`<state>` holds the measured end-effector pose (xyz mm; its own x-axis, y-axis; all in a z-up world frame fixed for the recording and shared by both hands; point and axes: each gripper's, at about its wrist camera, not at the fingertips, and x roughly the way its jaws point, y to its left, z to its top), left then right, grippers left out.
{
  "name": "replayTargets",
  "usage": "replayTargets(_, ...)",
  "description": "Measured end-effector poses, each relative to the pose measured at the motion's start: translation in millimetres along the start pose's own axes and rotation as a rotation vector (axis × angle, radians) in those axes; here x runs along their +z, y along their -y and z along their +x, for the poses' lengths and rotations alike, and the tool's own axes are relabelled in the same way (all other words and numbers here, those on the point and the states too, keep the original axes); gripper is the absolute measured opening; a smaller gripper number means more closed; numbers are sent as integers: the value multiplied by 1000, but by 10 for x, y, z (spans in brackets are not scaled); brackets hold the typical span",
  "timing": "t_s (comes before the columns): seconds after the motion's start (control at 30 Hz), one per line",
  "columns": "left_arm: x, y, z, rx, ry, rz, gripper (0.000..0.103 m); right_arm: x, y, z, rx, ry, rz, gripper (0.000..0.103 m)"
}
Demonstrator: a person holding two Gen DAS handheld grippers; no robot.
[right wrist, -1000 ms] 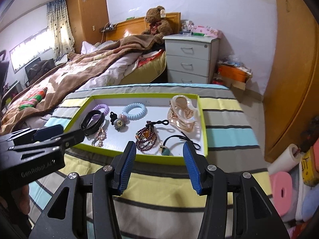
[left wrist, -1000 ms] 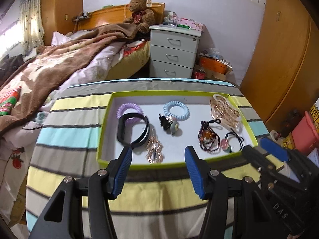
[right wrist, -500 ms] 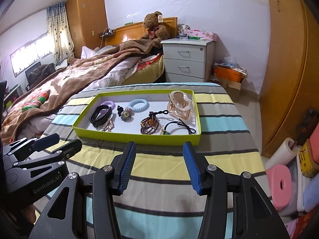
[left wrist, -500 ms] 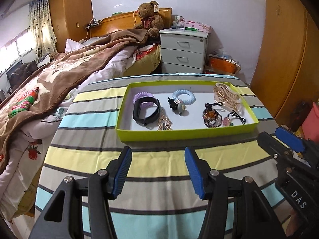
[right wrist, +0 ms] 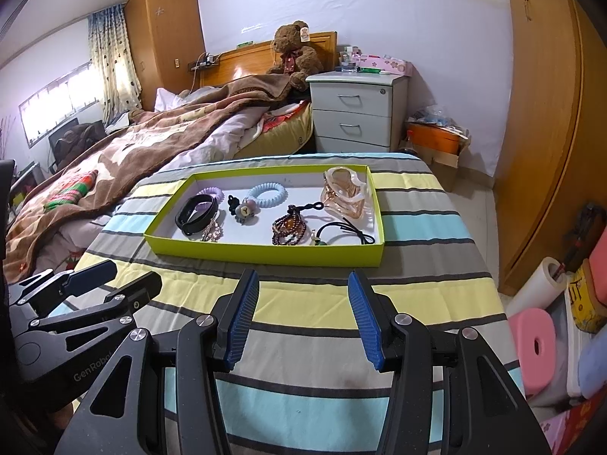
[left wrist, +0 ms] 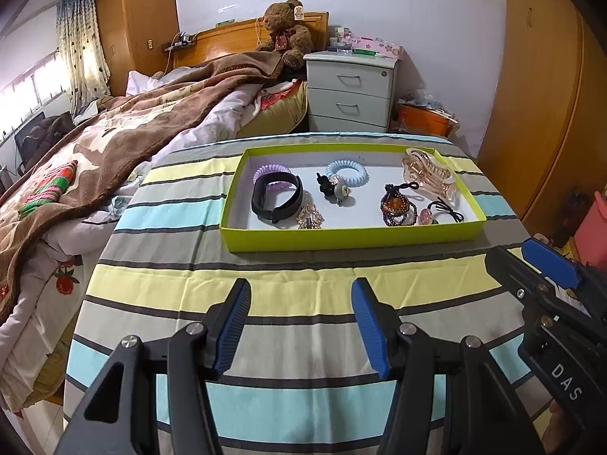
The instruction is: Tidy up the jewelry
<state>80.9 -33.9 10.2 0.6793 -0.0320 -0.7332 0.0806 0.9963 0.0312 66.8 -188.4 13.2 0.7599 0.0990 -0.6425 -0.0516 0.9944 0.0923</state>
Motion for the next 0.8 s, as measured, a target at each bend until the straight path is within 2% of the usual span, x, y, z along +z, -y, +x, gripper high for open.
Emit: replayTargets(0.8,-29,-37,-68,-10,10,-12,57,-15,-48,15,3,-3,-6,50)
